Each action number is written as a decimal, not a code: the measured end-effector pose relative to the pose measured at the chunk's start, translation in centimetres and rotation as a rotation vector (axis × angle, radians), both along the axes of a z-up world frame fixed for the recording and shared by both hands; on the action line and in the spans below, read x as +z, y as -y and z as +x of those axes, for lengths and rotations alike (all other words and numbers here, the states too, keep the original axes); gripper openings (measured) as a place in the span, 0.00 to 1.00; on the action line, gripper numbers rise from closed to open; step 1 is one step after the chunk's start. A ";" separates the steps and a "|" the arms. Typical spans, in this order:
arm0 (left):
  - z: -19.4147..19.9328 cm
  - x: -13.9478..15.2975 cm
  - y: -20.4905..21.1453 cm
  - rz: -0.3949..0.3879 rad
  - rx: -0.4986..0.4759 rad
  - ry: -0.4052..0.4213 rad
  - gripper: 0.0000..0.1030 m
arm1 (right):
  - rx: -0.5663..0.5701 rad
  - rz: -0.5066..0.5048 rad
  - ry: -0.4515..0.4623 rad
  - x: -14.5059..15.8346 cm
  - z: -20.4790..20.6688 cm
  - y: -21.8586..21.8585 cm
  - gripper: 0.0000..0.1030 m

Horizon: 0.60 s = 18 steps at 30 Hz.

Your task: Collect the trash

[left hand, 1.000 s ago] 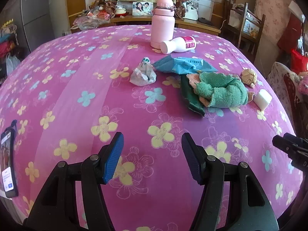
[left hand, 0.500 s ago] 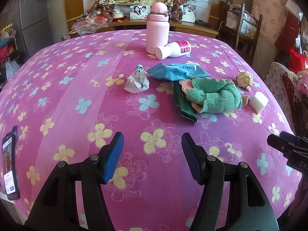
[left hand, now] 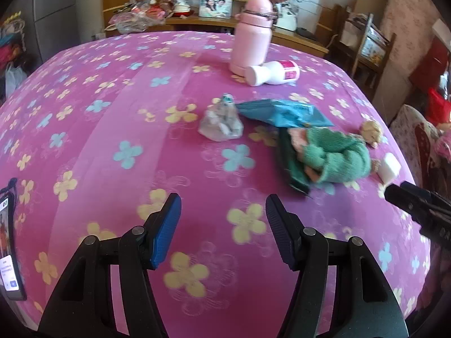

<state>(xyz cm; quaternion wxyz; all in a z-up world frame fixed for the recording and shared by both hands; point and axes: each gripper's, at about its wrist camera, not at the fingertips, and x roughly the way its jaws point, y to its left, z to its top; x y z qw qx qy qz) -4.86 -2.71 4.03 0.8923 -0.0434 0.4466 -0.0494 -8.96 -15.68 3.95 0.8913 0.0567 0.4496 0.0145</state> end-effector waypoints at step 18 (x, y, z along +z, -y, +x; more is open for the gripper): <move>2.5 -2.9 -2.6 0.048 0.097 -0.006 0.59 | -0.138 -0.117 -0.043 -4.1 -1.6 1.6 0.66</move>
